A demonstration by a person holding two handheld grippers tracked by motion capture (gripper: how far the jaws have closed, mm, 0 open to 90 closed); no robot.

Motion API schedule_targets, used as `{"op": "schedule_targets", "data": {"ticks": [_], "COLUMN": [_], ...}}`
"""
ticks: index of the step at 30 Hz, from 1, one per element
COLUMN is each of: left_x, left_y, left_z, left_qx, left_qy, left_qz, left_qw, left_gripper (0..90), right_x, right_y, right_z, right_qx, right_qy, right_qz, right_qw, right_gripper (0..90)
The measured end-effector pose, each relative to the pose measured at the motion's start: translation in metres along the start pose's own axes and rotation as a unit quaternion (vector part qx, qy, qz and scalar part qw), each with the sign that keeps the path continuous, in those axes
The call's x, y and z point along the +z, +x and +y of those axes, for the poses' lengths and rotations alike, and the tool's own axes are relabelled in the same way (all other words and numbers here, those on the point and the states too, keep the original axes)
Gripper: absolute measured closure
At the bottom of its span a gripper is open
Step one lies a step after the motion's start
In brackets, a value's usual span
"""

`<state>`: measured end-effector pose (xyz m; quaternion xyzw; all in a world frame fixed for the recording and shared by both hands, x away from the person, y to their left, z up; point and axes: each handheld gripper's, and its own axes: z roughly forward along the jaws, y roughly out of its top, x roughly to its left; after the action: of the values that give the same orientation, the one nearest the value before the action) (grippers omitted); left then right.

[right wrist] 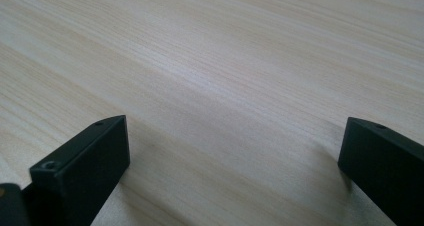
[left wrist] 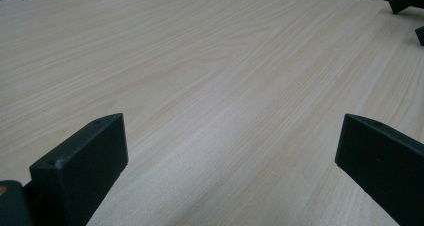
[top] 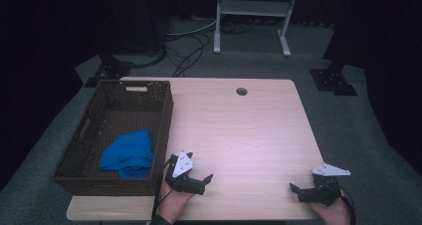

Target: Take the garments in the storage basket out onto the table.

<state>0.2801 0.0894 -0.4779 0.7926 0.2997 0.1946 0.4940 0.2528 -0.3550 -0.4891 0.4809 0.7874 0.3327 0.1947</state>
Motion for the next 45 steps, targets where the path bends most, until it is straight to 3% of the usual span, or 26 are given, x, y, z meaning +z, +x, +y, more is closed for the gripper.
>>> {"op": "schedule_targets", "data": {"ticks": [12,19,45], "left_x": [-0.0032,-0.0034,-0.0036], "left_y": [-0.0023,-0.0024,0.0063], "left_z": [-0.0014,-0.0019,-0.0028], "left_qx": [0.006,0.021,0.026], "left_qy": [-0.037,-0.061,-0.121], "left_qz": [0.01,0.018,0.004], "left_qw": [0.9992,0.9977,0.9923], "left_gripper": [0.2,0.2,0.2], "right_x": [0.0009,0.0016,0.0006], "right_y": [-0.0003,-0.0007,-0.0003], "right_z": [0.0009,0.0016,0.0006], "right_qx": [0.0,-0.001,0.002], "right_qy": [0.0,0.0,0.0], "right_qz": [0.0,0.0,-0.002], "right_qw": [1.0,1.0,1.0], "right_gripper": [0.0,0.0,0.0]}}
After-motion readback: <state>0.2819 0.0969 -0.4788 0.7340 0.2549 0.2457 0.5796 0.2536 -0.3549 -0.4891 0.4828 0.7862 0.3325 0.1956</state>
